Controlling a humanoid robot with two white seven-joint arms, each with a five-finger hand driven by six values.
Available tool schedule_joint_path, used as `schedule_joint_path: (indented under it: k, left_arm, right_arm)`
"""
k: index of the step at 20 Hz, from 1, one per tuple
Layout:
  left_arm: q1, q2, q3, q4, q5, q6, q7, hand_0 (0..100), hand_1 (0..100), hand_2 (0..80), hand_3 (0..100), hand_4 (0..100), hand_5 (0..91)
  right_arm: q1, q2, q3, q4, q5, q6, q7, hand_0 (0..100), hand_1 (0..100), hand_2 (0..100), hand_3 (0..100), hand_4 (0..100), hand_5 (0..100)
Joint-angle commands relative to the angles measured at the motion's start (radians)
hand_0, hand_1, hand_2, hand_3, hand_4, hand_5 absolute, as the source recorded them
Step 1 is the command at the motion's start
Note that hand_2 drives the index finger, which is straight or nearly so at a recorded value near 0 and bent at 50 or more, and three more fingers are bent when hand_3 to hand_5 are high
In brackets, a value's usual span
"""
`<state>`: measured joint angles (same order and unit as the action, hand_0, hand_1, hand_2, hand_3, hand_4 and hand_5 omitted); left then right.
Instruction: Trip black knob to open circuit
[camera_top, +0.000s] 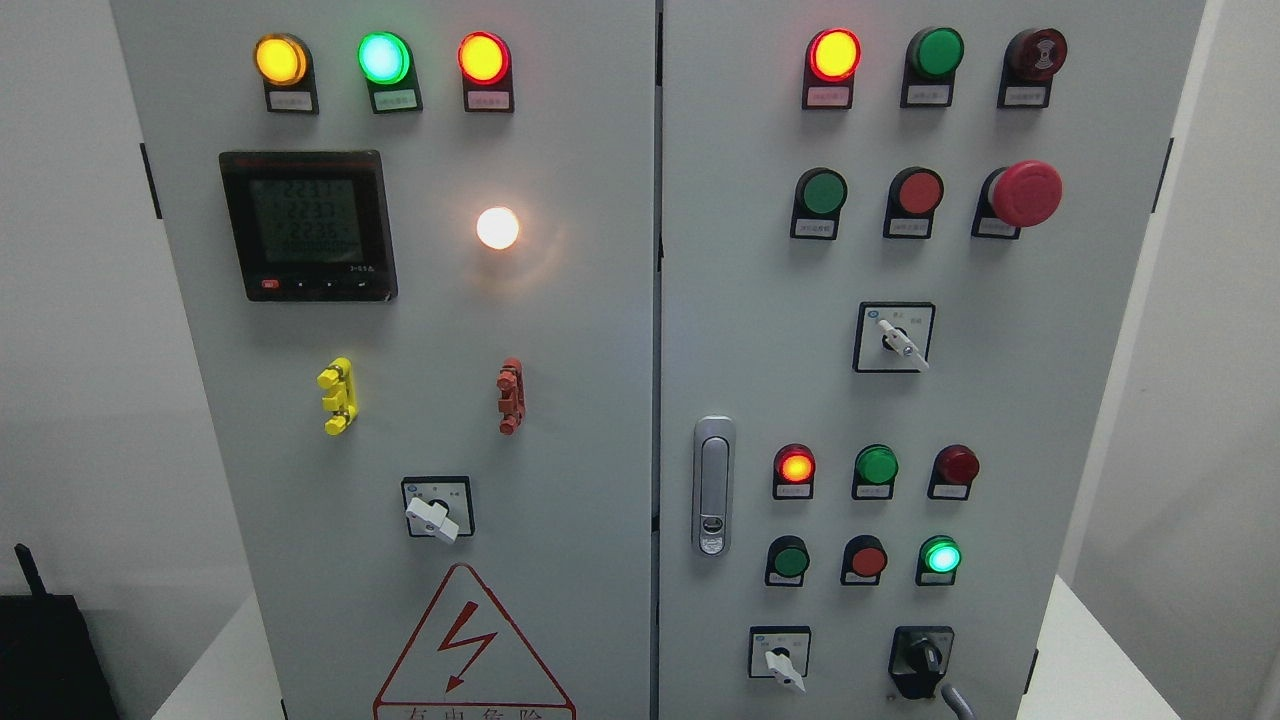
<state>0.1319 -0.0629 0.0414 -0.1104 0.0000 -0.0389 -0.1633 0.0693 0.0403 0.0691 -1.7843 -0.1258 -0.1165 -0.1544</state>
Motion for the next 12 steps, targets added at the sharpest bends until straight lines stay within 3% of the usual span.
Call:
schedule_joint_path:
  k: [1, 12]
  left_arm:
    - [0.000, 0.000, 0.000, 0.000, -0.023, -0.001, -0.001, 12, 39, 0.0, 0, 0, 0.0]
    - [0.000, 0.000, 0.000, 0.000, -0.023, -0.001, -0.001, 12, 39, 0.0, 0, 0, 0.0]
  right_arm:
    - [0.003, 0.000, -0.006, -0.007, 0.000, -0.002, -0.001, 0, 0, 0, 100, 100, 100]
    - [0.017, 0.010, -0.006, -0.021, 0.000, -0.005, -0.025, 0, 0, 0, 100, 100, 100]
